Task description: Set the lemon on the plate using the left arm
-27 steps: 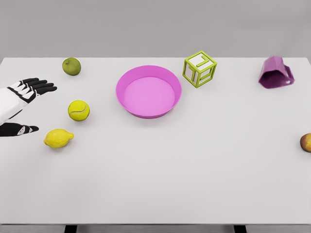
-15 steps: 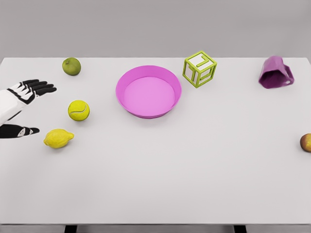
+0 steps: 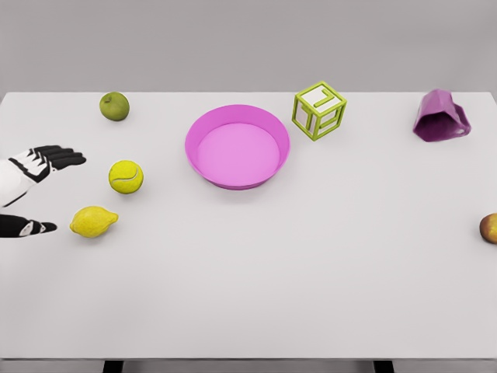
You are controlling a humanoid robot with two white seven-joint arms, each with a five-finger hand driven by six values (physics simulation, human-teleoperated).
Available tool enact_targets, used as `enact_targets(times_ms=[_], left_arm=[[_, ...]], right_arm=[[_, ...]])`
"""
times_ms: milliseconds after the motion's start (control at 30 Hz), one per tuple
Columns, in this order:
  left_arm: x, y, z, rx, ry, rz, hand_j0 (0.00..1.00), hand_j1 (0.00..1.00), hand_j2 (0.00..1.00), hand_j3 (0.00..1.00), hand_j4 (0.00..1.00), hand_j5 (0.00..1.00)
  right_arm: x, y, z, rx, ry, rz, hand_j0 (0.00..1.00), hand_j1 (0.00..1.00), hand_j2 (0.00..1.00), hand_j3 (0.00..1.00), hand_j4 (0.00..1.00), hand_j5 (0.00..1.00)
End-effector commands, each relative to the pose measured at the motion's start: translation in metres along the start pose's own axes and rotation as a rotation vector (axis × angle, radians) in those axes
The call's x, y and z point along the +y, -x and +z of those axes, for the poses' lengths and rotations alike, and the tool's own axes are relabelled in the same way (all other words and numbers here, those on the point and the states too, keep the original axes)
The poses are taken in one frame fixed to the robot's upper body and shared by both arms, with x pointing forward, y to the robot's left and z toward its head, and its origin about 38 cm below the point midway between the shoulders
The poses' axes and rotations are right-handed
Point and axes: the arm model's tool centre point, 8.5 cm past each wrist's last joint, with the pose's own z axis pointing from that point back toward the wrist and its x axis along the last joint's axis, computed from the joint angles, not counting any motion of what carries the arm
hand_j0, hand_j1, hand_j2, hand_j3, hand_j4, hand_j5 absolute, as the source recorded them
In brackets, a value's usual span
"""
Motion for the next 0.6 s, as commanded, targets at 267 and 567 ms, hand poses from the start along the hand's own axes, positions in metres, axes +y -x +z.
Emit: enact_targets(times_ms=[267, 567], left_arm=[[-0.018, 0.0, -0.003, -0.001, 0.231, -0.055, 1.0, 1.0, 1.0, 1.0, 1.0, 1.0], [-0.017, 0.001, -0.003, 0.001, 0.297, -0.073, 1.0, 1.0, 1.0, 1.0, 1.0, 1.0]], right_arm=[[0.0, 0.0, 0.0, 0.001, 0.0, 0.0, 1.0, 1.0, 1.0, 1.0, 1.0, 1.0], [0.0, 0.0, 0.0, -0.001, 0.0, 0.0, 1.0, 1.0, 1.0, 1.0, 1.0, 1.0]])
